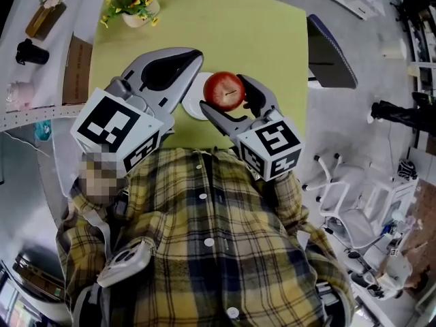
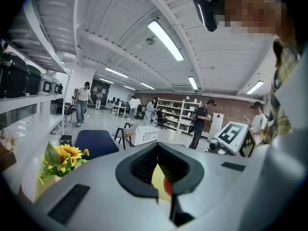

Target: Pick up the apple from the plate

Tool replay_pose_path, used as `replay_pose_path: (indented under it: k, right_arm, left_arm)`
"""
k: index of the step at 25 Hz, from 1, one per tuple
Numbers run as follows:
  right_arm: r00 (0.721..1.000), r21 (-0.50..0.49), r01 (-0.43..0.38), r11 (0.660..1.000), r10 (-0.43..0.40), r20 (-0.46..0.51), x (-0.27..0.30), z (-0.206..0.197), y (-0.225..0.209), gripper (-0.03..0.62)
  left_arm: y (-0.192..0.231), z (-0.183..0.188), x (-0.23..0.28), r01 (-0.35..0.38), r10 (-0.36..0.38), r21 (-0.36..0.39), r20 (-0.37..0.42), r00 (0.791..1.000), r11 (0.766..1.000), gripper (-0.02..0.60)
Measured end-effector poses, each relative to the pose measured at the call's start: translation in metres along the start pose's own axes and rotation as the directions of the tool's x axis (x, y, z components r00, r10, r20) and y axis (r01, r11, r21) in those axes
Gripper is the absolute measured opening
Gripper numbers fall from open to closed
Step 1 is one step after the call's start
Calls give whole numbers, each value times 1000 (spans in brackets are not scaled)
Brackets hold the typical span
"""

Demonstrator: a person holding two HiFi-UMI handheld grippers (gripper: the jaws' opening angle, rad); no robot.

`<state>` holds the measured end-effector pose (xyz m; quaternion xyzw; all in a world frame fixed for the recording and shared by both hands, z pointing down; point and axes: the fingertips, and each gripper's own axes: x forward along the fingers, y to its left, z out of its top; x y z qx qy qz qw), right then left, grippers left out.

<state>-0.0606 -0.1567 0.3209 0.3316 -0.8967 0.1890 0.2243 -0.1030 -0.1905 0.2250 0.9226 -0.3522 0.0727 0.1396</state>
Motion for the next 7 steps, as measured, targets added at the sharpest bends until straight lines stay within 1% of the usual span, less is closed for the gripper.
replay_pose_path:
  k: [4, 7]
  right_arm:
    - [1000, -3, 10, 1000, -10, 3, 4, 0, -2, 380]
    - [1000, -5, 20, 1000, -20, 7, 8, 0, -4, 380]
  left_arm:
    - [7, 1, -1, 14, -13, 47, -23, 1000, 999, 6]
    - [12, -3, -1, 19, -17, 62, -34, 999, 998, 6]
